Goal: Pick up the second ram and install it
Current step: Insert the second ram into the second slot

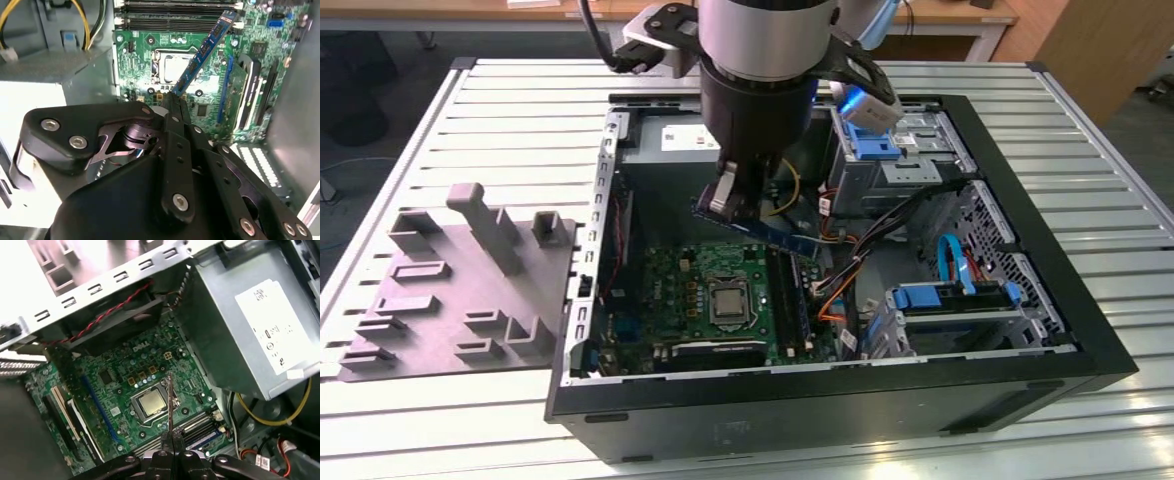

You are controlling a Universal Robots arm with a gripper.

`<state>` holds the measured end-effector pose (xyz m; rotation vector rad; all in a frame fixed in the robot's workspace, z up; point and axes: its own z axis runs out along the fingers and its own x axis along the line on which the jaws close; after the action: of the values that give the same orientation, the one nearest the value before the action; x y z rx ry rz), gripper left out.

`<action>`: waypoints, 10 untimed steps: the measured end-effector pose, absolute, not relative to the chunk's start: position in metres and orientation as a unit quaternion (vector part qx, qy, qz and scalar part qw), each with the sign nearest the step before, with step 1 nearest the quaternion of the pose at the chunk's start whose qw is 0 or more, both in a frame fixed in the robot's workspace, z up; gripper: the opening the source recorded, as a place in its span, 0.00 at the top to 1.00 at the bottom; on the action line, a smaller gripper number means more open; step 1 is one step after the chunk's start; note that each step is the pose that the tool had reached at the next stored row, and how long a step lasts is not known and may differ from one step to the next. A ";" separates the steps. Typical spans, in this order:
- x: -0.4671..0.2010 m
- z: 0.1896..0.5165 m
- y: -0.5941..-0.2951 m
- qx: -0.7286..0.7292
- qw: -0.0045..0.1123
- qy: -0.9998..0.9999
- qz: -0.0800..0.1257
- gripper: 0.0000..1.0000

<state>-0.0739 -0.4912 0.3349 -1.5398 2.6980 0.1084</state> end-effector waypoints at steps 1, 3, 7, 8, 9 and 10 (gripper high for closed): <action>-0.074 0.335 -0.491 -0.487 0.017 0.872 0.035 0.89; -0.074 0.334 -0.491 -0.472 0.018 0.881 0.034 0.89; -0.074 0.333 -0.491 -0.439 0.019 0.898 0.034 0.89; -0.074 0.333 -0.491 -0.431 0.019 0.901 0.034 0.89; -0.074 0.333 -0.491 -0.423 0.019 0.905 0.033 0.89; -0.074 0.332 -0.491 -0.415 0.020 0.909 0.033 0.89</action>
<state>-0.0739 -0.4912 0.3323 -1.2870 2.8207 0.1032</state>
